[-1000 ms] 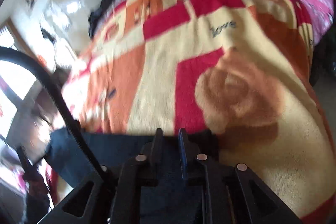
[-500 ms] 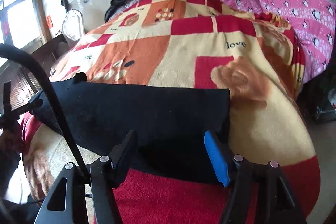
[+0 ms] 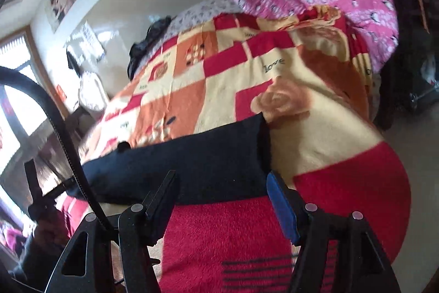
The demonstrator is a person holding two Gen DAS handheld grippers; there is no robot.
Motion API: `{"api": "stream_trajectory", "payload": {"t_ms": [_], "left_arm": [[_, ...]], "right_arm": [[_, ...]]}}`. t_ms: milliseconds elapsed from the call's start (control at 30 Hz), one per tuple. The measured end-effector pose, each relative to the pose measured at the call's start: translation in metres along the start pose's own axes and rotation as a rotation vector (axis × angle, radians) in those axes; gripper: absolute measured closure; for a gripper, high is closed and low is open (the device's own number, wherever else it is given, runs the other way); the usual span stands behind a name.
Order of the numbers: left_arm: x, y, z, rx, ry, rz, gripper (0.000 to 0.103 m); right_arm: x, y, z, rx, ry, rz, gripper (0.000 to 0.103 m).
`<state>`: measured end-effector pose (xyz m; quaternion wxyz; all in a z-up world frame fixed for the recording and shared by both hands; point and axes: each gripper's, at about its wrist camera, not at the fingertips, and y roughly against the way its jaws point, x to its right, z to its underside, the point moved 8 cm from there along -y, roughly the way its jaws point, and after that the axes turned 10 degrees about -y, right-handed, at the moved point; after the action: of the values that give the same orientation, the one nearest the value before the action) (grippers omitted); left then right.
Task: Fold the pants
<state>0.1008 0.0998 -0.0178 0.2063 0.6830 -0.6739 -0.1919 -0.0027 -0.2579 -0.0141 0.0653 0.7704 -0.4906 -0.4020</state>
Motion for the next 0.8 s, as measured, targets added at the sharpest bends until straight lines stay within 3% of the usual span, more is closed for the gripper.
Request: {"api": "stream_trajectory", "payload": {"t_ms": [67,133,167,233,333,467,600,800], "left_arm": [[0.023,-0.008,0.003,-0.006,-0.061,0.039,0.063],[0.035,-0.024,0.015,-0.07,-0.055,0.03,0.063],[0.036,-0.03,0.022,-0.095,-0.026,0.029,0.063],[0.038,-0.025,0.026,-0.038,-0.018,-0.013,0.061],[0.043,-0.024,0.028,-0.028,-0.042,-0.048,0.06],[0.044,-0.028,0.028,-0.034,-0.054,-0.063,0.06],[0.045,-0.031,0.031,-0.036,-0.069,-0.084,0.059],[0.044,-0.031,0.032,-0.036,-0.066,-0.081,0.059]], "right_arm": [[0.005,-0.003,0.012,-0.029,-0.029,0.002,0.039],[0.012,-0.013,0.025,-0.059,-0.036,0.029,0.039],[0.011,-0.009,0.025,-0.009,-0.018,0.016,0.038],[0.011,-0.006,0.031,0.022,-0.012,0.015,0.037],[0.006,-0.006,0.037,0.053,0.027,0.021,0.026],[-0.007,-0.016,0.045,0.052,0.141,0.102,0.013],[-0.012,-0.023,0.054,0.082,0.221,0.189,0.011],[-0.013,-0.024,0.057,0.1,0.257,0.235,0.011]]}}
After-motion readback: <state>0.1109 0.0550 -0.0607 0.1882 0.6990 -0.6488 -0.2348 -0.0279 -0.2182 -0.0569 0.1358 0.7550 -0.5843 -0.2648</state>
